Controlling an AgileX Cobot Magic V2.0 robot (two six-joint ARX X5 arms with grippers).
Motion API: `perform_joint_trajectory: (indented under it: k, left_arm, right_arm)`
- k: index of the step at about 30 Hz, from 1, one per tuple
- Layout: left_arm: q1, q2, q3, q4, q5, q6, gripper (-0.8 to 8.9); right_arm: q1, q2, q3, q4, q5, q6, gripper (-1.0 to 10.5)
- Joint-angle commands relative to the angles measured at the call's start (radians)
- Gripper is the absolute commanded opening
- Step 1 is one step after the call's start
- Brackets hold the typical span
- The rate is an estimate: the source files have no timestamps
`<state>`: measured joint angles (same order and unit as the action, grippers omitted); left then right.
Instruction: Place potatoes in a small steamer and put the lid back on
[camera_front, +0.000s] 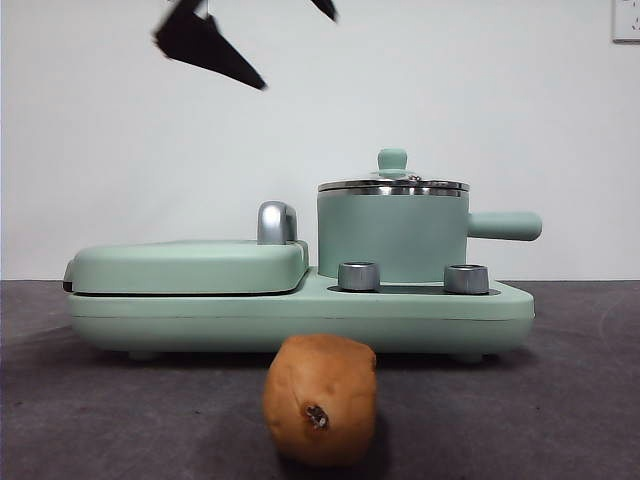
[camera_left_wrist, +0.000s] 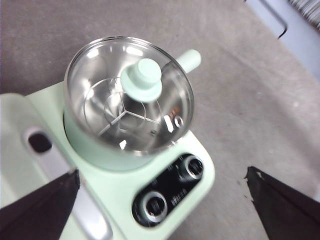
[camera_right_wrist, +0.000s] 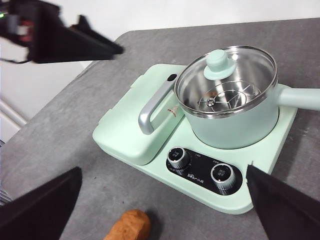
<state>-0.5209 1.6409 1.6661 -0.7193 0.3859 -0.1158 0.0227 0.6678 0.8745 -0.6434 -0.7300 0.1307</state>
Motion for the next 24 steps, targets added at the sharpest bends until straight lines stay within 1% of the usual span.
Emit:
perform_joint_trajectory:
  k: [1, 8, 11, 13, 15, 17, 20, 21, 24]
  left_arm:
    - [-0.033, 0.096, 0.127, -0.018, -0.037, 0.041, 5.31]
    - [-0.09, 0.279, 0.335, -0.013, -0.154, 0.075, 5.3]
    - [-0.109, 0.34, 0.385, 0.006, -0.18, 0.076, 5.3]
    - [-0.124, 0.385, 0.41, 0.027, -0.181, 0.075, 5.3]
    - [-0.14, 0.423, 0.414, 0.06, -0.195, 0.079, 5.3]
    - [-0.153, 0.453, 0.414, 0.079, -0.266, 0.084, 5.3]
    - [-0.156, 0.473, 0.414, 0.088, -0.274, 0.09, 5.28]
    - [-0.156, 0.475, 0.414, 0.088, -0.274, 0.09, 5.18]
    - [-0.155, 0.48, 0.414, 0.084, -0.274, 0.106, 4.42]
  right_arm:
    - [0.002, 0.004, 0.019, 0.006, 0.0, -0.007, 5.2]
    - [0.002, 0.004, 0.019, 0.007, 0.0, -0.008, 5.2]
    - [0.002, 0.004, 0.019, 0.008, 0.0, -0.008, 5.2]
    - [0.002, 0.004, 0.019, 0.008, 0.0, -0.008, 5.2]
    - [0.002, 0.005, 0.019, 0.008, 0.0, -0.008, 5.2]
    - [0.002, 0.005, 0.019, 0.008, 0.0, -0.008, 5.2]
    - [0.002, 0.005, 0.019, 0.008, 0.0, -0.008, 5.2]
    - [0.002, 0.005, 0.019, 0.008, 0.001, -0.008, 5.2]
    - [0.002, 0.005, 0.019, 0.008, 0.001, -0.008, 5.2]
